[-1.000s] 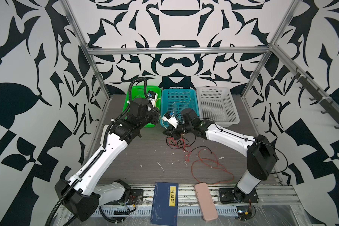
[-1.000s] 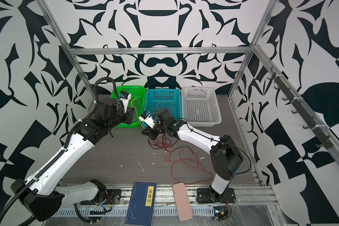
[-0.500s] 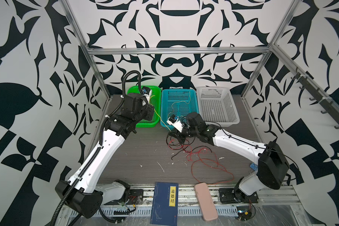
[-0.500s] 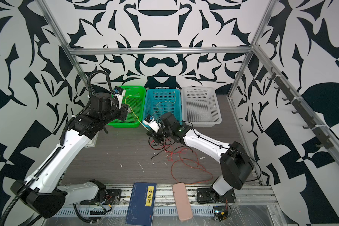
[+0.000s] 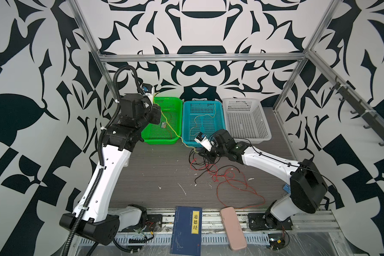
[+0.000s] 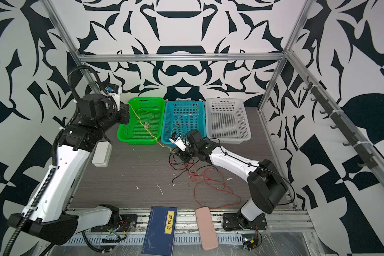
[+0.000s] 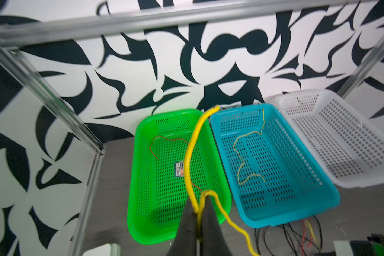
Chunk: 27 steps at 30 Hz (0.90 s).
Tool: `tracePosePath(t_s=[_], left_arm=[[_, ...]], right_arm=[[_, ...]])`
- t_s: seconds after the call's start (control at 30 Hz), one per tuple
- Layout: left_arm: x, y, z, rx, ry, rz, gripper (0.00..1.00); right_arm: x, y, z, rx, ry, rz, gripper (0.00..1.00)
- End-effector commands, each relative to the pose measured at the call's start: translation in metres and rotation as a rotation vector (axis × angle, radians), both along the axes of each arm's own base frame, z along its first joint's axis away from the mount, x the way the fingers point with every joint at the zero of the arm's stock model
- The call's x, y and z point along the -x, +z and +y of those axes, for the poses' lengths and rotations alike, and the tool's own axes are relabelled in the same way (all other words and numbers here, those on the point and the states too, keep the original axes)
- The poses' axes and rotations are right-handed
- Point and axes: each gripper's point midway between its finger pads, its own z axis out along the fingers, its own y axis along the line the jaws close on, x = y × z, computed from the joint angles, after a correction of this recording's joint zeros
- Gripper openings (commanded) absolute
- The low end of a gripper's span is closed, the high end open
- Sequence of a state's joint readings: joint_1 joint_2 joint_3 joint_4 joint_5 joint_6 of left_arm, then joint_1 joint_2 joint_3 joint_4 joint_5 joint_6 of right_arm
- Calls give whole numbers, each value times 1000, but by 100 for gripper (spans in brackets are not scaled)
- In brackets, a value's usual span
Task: Untangle and sort cables by color
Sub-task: Untie the cable.
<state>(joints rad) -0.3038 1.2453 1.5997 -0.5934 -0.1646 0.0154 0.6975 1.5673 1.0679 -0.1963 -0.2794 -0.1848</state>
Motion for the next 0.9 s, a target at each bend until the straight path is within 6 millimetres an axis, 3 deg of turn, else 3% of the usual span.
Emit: tracePosePath(t_s=[0.0,0.13,0.23,0.4,0.5,0.67,0.87], left_arm=[[3,38,10,26,38,-112,0],[6,47,8,44,23,-129,0],[6,53,2,66,-5,-137,0],[2,64,-9,120,-52,-149,0],[-17,60,-20,147,-74,-134,0],[-49,67,-37,146,-111,-143,0],[-104,56,-45,41,-34,-138,0]], right_arm=[[1,-20,-24,105,-59,39,28],[-8,-19,-36,119,-110,33,26],[-9,-5,-41,90,-131,6,26],[-3,50,-55,-2,-190,-99,28],[2,82,-73,-27,-256,-169,29],[10,117,-108,-48,-377,-248,30],[21,131,-127,-78,-432,-263,31]])
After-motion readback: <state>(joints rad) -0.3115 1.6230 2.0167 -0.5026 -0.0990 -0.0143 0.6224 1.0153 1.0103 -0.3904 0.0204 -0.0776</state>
